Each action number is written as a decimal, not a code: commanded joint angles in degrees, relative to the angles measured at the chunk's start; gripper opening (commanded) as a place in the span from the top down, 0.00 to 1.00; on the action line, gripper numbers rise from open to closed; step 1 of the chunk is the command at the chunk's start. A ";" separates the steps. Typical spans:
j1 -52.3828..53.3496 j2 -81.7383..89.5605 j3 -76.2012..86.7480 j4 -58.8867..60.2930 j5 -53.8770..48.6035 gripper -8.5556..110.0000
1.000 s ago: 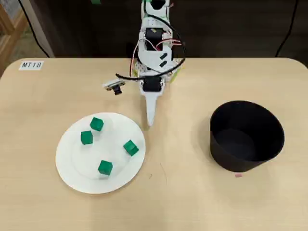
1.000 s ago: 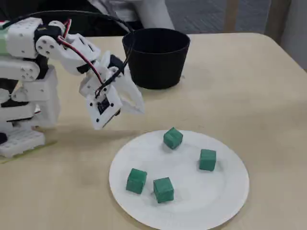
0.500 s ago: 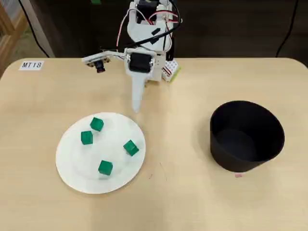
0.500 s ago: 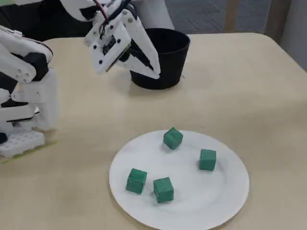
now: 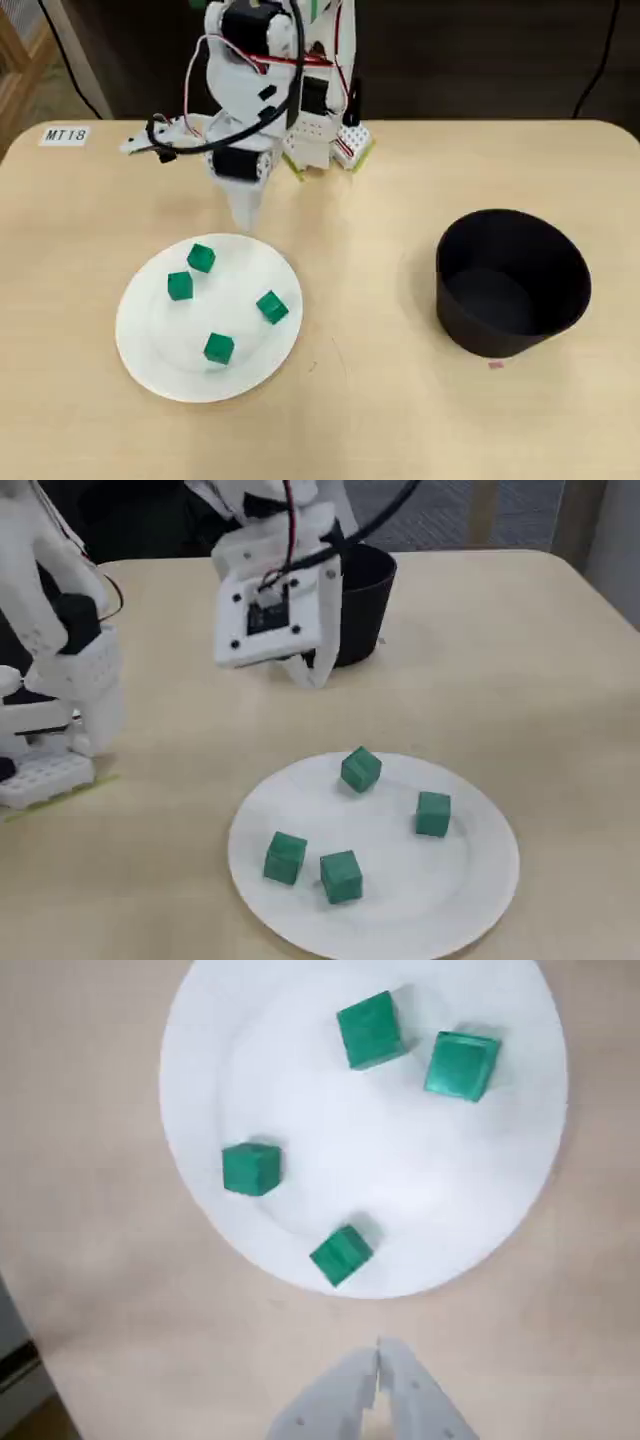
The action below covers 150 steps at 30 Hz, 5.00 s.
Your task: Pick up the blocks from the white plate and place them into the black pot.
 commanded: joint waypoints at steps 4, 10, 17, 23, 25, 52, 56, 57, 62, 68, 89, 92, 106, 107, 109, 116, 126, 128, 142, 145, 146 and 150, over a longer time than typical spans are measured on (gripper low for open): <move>4.57 -5.27 -7.56 3.08 -1.85 0.95; 8.35 -17.49 -18.63 8.44 -6.59 0.95; 13.10 -20.30 -19.69 7.29 1.14 0.95; 12.13 -20.57 -20.13 5.62 19.51 0.95; 11.60 -21.09 -20.13 5.54 24.87 0.95; 14.68 -31.82 -21.80 2.20 42.10 0.69; 14.41 -33.49 -21.80 1.76 43.24 0.69; 14.33 -33.75 -21.80 1.76 43.42 0.68; 13.97 -35.33 -21.45 0.97 44.65 0.69; 13.10 -36.74 -21.45 -1.49 45.79 0.70; 14.59 -42.01 -21.88 -9.32 52.03 0.91; 14.85 -42.63 -22.15 -9.49 52.12 0.95; 6.68 -44.47 -45.97 -7.91 34.19 0.95; 5.10 -45.00 -49.13 -7.73 30.15 0.95; 1.58 -44.47 -53.09 -7.38 22.94 0.95; -14.68 -38.23 -58.45 -2.81 2.20 0.95; -34.72 -26.37 -58.18 5.27 5.27 0.95; -39.29 -25.49 -57.83 7.65 6.77 0.95; -60.47 -22.41 -38.94 9.49 15.64 0.95; -60.56 -26.10 -38.94 7.38 14.77 0.95; -60.47 -26.98 -38.94 6.33 14.50 0.95; -59.59 -29.62 -38.94 3.60 13.54 0.95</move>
